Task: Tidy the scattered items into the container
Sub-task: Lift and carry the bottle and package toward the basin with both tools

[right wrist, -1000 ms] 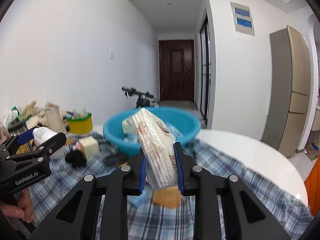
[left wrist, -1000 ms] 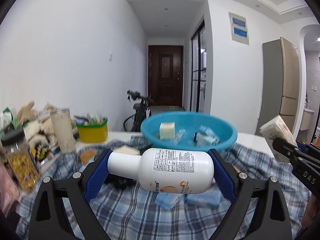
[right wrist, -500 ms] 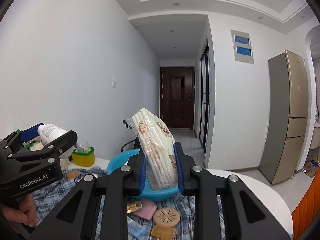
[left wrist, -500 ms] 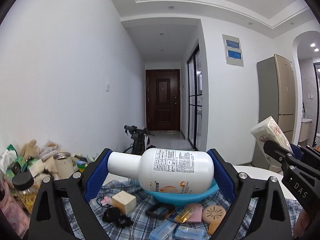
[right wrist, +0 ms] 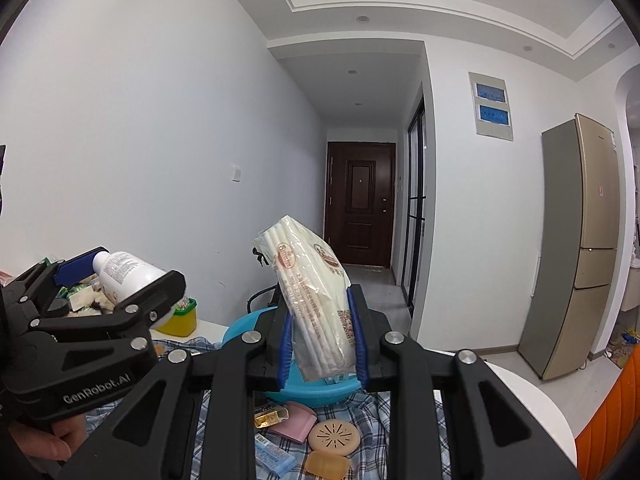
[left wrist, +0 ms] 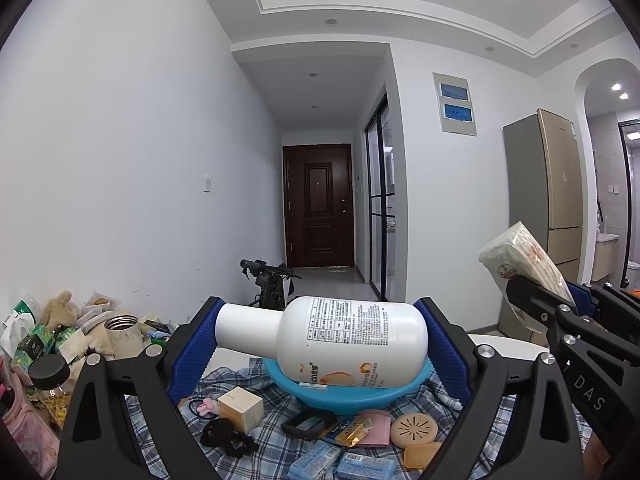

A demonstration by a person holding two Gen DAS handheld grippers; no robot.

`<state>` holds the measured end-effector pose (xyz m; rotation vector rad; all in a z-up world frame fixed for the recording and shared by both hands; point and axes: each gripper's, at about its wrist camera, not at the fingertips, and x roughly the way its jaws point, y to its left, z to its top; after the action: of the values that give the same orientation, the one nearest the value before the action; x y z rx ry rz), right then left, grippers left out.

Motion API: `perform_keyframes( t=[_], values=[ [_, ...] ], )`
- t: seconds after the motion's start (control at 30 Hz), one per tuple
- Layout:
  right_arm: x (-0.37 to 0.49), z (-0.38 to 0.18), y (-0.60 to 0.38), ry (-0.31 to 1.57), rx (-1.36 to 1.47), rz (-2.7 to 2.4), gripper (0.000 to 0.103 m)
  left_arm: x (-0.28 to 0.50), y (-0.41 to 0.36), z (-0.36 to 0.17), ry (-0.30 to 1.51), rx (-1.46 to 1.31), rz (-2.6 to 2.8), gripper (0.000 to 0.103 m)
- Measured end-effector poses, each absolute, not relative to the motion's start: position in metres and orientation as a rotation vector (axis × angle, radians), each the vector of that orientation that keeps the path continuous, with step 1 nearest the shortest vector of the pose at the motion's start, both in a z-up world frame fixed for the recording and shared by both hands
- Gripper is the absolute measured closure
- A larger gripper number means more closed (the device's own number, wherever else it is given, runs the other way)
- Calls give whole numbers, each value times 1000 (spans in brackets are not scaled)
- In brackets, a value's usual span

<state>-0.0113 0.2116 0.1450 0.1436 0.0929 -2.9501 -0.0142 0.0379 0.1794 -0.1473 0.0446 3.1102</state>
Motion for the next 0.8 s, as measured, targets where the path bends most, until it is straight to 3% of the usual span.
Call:
perform_keyframes(
  t=[0.4,0.8],
  values=[
    [-26,142,209,98,177,-2933,80,-30,34,179,23,-166,3113,8],
    [-92,146,213,101,193,-2934,80,-96,37,175,41,-174,3108,8]
  ],
)
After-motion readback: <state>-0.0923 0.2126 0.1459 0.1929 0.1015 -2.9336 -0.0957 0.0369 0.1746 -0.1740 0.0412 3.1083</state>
